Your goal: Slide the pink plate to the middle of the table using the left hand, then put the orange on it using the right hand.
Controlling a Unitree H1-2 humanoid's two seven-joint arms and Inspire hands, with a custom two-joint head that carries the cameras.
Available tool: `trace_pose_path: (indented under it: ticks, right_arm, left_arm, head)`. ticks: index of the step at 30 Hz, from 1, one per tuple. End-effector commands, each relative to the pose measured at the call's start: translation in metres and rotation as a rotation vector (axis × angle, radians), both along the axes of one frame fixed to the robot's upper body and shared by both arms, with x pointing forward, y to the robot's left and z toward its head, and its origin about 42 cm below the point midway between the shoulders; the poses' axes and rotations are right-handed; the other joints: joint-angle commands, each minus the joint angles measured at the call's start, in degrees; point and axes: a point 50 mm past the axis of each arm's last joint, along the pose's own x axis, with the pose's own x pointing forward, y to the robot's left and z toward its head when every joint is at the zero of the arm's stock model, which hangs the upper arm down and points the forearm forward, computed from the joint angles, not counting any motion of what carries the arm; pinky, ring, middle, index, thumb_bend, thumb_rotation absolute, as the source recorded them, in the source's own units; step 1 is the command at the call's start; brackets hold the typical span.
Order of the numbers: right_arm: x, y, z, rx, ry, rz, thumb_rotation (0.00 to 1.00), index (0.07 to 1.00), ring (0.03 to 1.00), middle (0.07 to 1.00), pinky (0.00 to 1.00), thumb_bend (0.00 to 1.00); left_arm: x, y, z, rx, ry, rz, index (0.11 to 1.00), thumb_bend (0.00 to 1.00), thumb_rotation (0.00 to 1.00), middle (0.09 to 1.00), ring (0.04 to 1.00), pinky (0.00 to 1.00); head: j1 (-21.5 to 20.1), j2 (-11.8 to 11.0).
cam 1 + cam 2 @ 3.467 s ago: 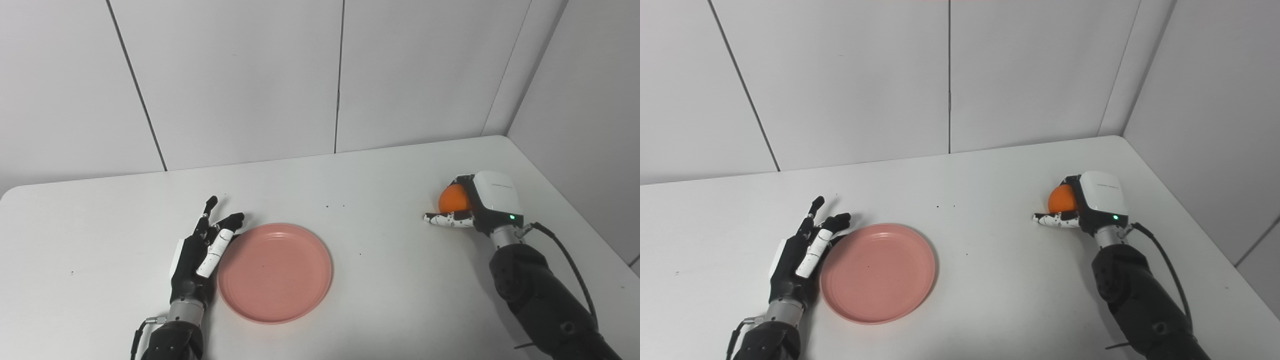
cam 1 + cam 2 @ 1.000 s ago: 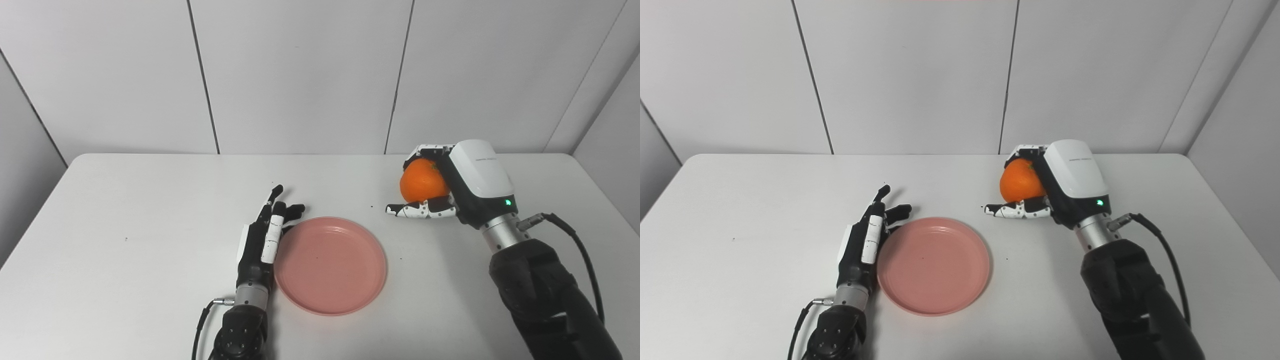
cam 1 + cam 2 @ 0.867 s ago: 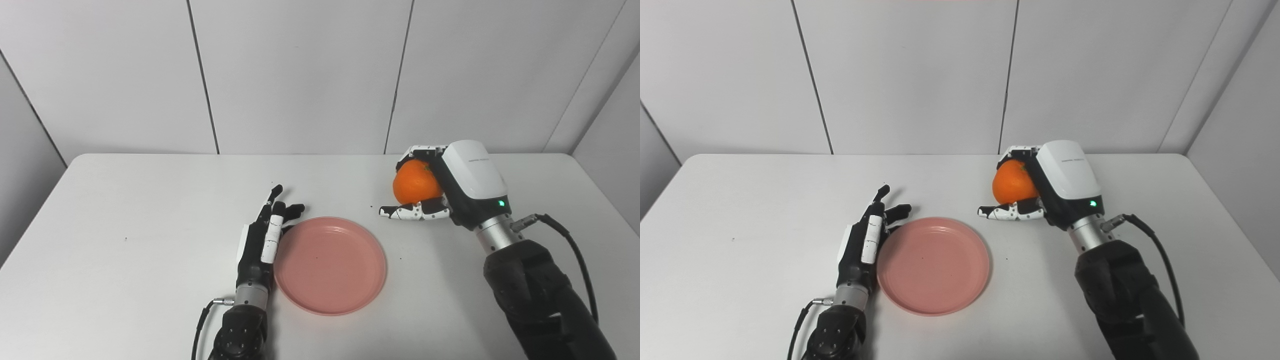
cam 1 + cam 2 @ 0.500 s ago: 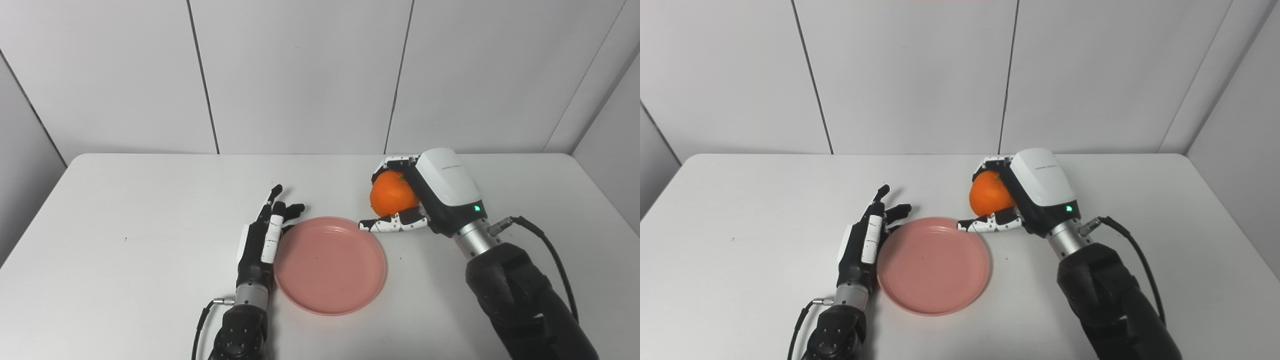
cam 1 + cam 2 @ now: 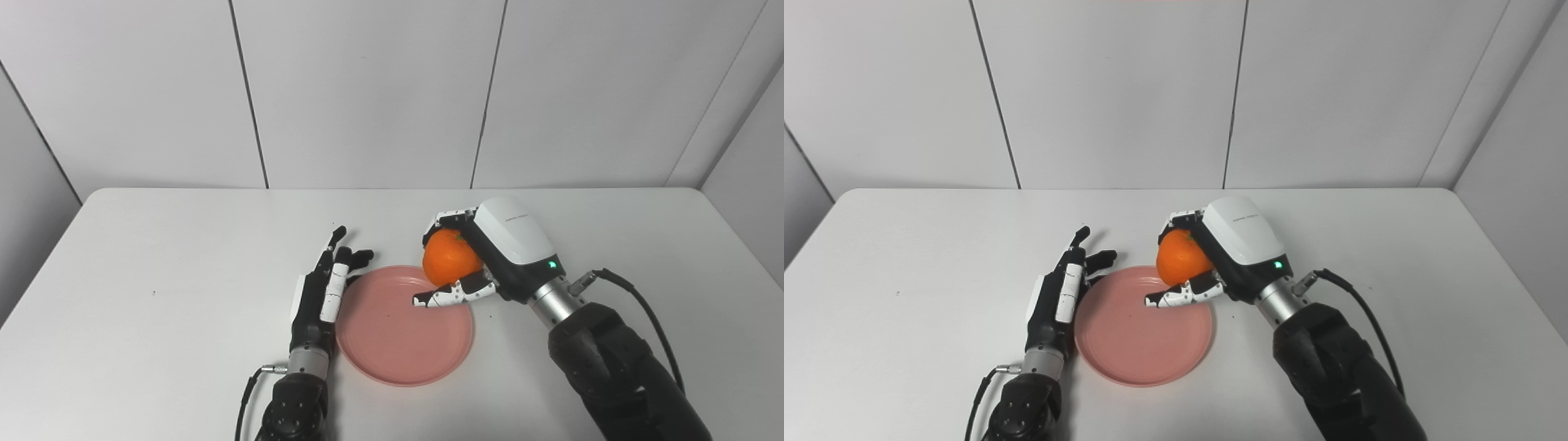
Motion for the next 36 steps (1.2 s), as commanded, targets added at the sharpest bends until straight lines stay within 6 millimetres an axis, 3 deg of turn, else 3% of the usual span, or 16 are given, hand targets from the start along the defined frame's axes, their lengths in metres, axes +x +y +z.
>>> trace_pose_path:
  ticks: [1, 11, 20, 27, 36]
  right_arm:
    - [0.005, 0.008, 0.018, -0.001, -0.069, 0.051, 0.31, 0.365, 0.222, 0.289, 0.17, 0.56]
    - [0.016, 0.017, -0.01, -0.025, 0.025, 0.051, 0.26, 0.4, 0.237, 0.305, 0.18, 0.57]
    - [0.022, 0.023, -0.029, -0.066, 0.077, 0.06, 0.32, 0.406, 0.247, 0.316, 0.19, 0.54]
    - [0.022, 0.031, -0.041, -0.114, 0.121, 0.079, 0.29, 0.504, 0.294, 0.368, 0.23, 0.53]
    - [0.022, 0.034, -0.047, -0.129, 0.135, 0.086, 0.32, 0.48, 0.282, 0.354, 0.22, 0.53]
  left_arm:
    - [-0.001, -0.016, 0.005, -0.023, 0.0, -0.033, 0.9, 1.0, 0.98, 0.692, 0.769, 0.66]
    - [-0.002, -0.016, 0.005, -0.036, 0.0, -0.032, 0.897, 1.0, 1.0, 0.688, 0.769, 0.64]
    - [-0.002, -0.017, 0.005, -0.059, 0.004, -0.039, 0.895, 1.0, 0.99, 0.671, 0.746, 0.65]
    - [-0.003, -0.016, 0.005, -0.048, 0.002, -0.032, 0.896, 1.0, 0.99, 0.701, 0.728, 0.65]
    - [-0.002, -0.016, 0.003, -0.042, 0.004, -0.034, 0.904, 1.0, 0.99, 0.702, 0.715, 0.64]
  head:
    - [0.0, -0.1]
    - [0.1, 0.2]
    - [0.1, 0.1]
    - [-0.4, 0.3]
    - [-0.4, 0.2]
